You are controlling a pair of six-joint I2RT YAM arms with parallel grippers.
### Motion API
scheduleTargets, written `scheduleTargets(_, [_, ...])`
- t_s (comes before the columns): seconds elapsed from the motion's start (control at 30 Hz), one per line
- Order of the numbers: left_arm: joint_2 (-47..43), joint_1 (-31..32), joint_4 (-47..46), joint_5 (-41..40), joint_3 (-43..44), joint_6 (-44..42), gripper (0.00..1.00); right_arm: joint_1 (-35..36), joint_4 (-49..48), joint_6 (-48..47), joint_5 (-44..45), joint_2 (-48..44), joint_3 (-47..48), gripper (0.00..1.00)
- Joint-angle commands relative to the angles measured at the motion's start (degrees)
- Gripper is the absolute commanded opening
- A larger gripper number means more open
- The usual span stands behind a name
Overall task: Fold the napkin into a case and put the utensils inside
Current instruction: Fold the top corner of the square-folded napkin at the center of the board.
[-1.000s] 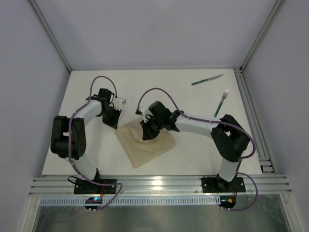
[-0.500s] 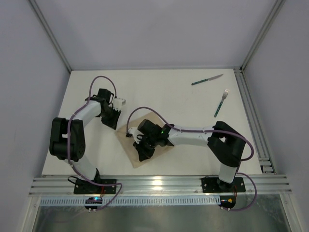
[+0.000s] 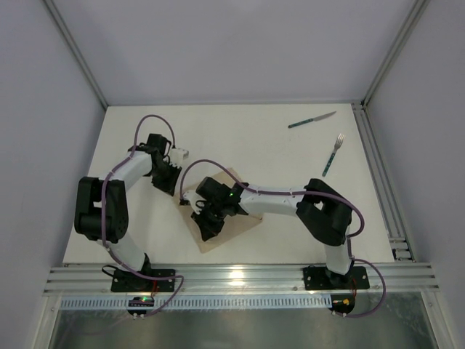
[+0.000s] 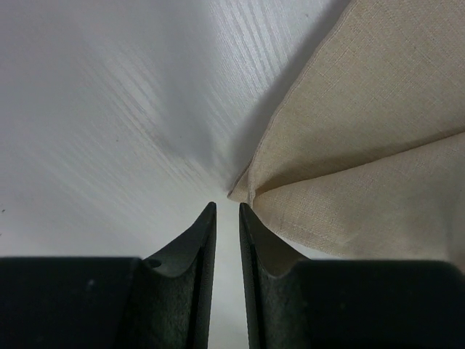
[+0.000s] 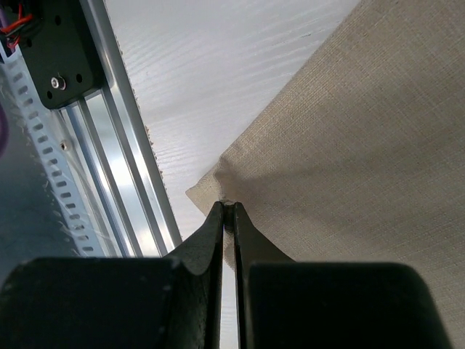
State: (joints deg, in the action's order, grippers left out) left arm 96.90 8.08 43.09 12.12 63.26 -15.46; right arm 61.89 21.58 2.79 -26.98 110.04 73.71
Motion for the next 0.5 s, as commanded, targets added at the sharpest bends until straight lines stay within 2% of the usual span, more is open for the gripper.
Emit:
scheduleTargets(0.0, [-2.16, -0.08, -0.11, -0.26, 1.42, -0.62, 0.21, 0.43, 1.27, -1.12, -0.97, 1.05, 2.93, 0.04])
scheduleTargets(0.23, [-2.51, -0.08, 0.41, -0.52, 1.69, -0.97, 0.21, 0.51, 3.11, -2.44, -2.63, 2.38, 3.46, 0.13])
scheduleTargets(0.27, [-2.68, -0.08, 0.68, -0.61, 1.69, -1.15, 0.21, 0.60, 3.11, -3.91, -2.81, 1.76, 3.28, 0.17])
scheduleTargets(0.3, [-3.29, -0.08, 0.59, -0.87, 1.69, -1.15, 0.21, 0.60, 3.20, -4.28, -2.99, 1.50, 2.84, 0.28])
scheduleTargets(0.4, [-4.70, -0.08, 0.50, -0.70, 2.12, -1.15, 0.21, 1.04, 2.85, -5.25, -2.99, -0.43, 2.58, 0.45])
scheduleTargets(0.47, [-5.32, -0.08, 0.59, -0.43, 2.65, -0.97, 0.21, 1.22, 2.15, -5.25, -2.81, -1.58, 2.93, 0.50])
